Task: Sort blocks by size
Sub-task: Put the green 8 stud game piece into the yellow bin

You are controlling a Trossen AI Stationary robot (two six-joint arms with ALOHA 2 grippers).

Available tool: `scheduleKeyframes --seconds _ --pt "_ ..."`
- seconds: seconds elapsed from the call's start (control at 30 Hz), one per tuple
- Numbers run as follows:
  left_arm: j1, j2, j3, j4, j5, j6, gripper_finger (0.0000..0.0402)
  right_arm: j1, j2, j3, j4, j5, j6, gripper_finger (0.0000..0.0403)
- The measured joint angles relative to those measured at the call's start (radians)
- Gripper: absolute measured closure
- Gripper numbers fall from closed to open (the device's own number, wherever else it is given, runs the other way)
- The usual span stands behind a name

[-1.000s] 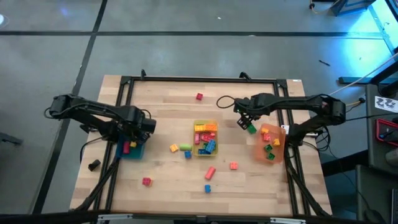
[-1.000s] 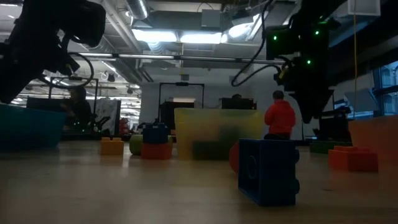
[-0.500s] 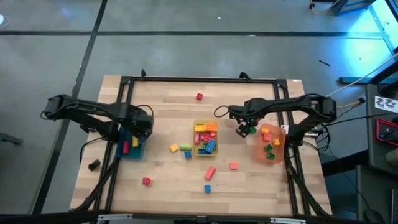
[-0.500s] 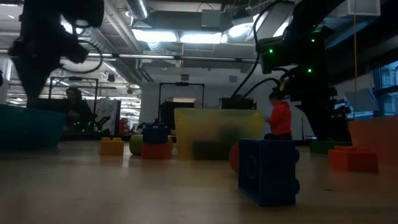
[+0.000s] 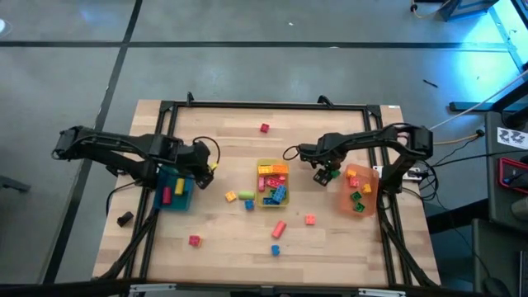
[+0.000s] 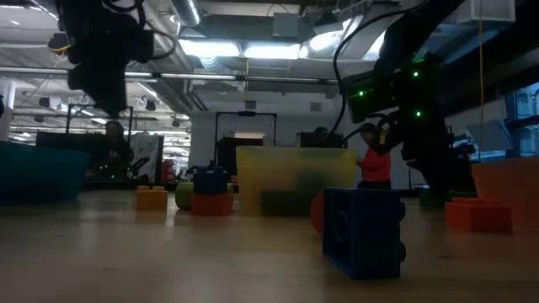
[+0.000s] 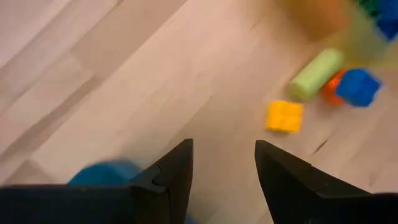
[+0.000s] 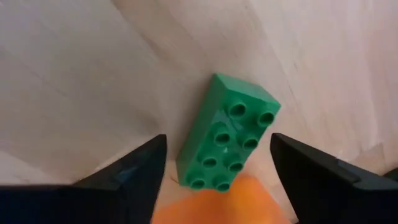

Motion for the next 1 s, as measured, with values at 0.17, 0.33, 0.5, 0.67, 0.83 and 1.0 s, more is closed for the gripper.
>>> scheduleKeyframes --seconds 0.17,0.33,0.5,0.67,0.83,1.0 --pt "0.0 0.0 0.0 0.1 0.0 0.082 0.0245 -0.035 0.029 0.0 0.031 -0.007 -0.03 0.0169" --pt "0.0 0.0 0.0 0.185 0.0 0.155 0.0245 -0.057 0.039 0.0 0.045 -0.014 -0.069 0.0233" --pt "0.0 0.001 0.0 0.247 -0.005 0.217 0.0245 -0.058 0.03 0.013 0.037 -0.006 -0.084 0.026" --pt "0.003 0.002 0.0 0.305 -0.006 0.334 0.0245 -0.058 0.027 0.118 -0.031 -0.006 -0.117 0.026" --pt "0.003 0.002 0.0 0.338 -0.007 0.392 0.0245 -0.055 0.027 0.281 -0.123 -0.046 -0.159 0.0255" --pt "0.003 0.002 -0.016 0.357 -0.007 0.409 0.0245 -0.011 0.027 0.438 -0.175 -0.124 -0.16 0.0257"
